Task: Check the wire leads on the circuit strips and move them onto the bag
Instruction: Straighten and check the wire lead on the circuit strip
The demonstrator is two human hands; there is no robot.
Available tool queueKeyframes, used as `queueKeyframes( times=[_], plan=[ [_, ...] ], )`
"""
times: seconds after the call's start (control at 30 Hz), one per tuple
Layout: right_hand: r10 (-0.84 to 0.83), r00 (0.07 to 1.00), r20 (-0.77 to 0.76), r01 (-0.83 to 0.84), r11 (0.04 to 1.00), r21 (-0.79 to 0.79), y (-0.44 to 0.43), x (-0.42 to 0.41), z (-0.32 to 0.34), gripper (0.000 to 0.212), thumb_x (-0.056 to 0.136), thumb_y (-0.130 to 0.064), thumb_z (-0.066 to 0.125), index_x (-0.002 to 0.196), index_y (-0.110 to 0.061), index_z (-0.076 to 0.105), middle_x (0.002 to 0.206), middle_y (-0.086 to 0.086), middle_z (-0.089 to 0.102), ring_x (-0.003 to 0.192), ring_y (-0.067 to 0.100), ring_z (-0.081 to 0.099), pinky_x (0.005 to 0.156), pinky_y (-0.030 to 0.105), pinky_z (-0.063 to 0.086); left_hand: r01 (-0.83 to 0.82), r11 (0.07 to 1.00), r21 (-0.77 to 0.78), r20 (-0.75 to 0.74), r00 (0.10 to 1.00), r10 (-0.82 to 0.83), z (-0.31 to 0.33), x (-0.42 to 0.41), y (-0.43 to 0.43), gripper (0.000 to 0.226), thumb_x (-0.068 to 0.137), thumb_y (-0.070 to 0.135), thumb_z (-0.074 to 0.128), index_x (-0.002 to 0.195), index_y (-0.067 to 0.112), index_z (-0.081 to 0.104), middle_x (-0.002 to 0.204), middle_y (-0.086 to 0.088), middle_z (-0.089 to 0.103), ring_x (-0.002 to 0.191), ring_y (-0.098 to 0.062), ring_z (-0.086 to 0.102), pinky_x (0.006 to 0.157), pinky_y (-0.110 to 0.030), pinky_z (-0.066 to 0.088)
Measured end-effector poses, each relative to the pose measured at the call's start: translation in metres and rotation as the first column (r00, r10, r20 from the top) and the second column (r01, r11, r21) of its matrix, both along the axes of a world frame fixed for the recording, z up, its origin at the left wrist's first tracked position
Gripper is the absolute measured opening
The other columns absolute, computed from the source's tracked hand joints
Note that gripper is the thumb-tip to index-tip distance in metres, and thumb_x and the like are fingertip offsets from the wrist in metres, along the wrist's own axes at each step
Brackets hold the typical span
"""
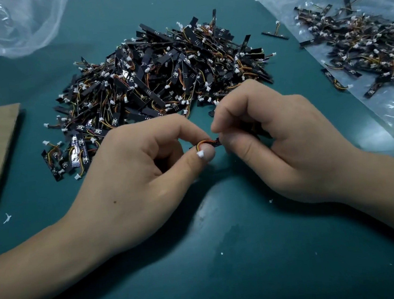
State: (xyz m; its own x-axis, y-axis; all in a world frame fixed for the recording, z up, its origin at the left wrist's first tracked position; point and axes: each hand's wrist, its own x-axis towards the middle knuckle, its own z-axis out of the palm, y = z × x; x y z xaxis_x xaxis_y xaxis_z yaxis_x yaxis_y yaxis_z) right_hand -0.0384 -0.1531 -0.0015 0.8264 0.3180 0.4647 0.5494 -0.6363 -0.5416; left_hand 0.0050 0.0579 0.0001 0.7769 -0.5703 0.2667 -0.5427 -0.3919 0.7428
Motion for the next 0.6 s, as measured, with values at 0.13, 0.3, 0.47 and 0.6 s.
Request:
queueKeyframes(
  times=[0.13,0.3,0.47,0.6],
  plan=[
    [0.067,0.995,-0.078,-0.056,0.988,0.142,0.015,-0.008,0.002,0.011,0.095,-0.005,0.059,0.101,-0.014,0.059,0.084,0.008,0.063,0.073,0.003,0.050,0.079,0.004,0.042,0.014,1.000,0.015,-0.005,1.000,-0.014,0.002,-0.001,-0.001,0.024,0.094,0.036,0.062,0.075,0.024,0.070,0.052,0.008,0.053,0.044,-0.001,0.042,0.045,-0.008,0.029],
    [-0.015,0.988,-0.154,0.030,0.995,0.097,0.008,-0.004,0.006,0.012,0.097,-0.016,0.059,0.107,-0.021,0.054,0.076,-0.004,0.059,0.064,0.008,0.050,0.069,0.022,0.047,-0.005,0.999,-0.039,0.001,1.000,0.005,0.002,-0.001,-0.003,0.025,0.095,0.034,0.062,0.074,0.020,0.068,0.055,0.002,0.052,0.046,-0.001,0.039,0.046,-0.008,0.028],
    [0.002,0.985,-0.172,-0.008,0.999,-0.034,0.000,0.001,0.003,0.025,0.102,-0.030,0.047,0.082,-0.021,0.060,0.061,-0.014,0.046,0.058,0.007,0.045,0.058,0.024,0.037,0.043,0.996,-0.078,-0.065,0.997,-0.048,0.003,-0.001,-0.002,0.028,0.096,0.036,0.062,0.076,0.018,0.069,0.055,-0.004,0.053,0.045,-0.008,0.043,0.045,-0.012,0.032],
    [0.040,0.977,-0.209,-0.020,0.995,0.096,-0.002,0.001,0.004,0.023,0.102,-0.027,0.047,0.080,-0.027,0.054,0.059,-0.008,0.049,0.056,0.008,0.045,0.056,0.015,0.033,0.143,0.990,-0.002,-0.064,0.988,-0.143,0.005,-0.002,0.001,0.024,0.094,0.037,0.054,0.083,0.022,0.069,0.060,-0.001,0.057,0.051,-0.013,0.055,0.049,-0.017,0.039]
  ],
)
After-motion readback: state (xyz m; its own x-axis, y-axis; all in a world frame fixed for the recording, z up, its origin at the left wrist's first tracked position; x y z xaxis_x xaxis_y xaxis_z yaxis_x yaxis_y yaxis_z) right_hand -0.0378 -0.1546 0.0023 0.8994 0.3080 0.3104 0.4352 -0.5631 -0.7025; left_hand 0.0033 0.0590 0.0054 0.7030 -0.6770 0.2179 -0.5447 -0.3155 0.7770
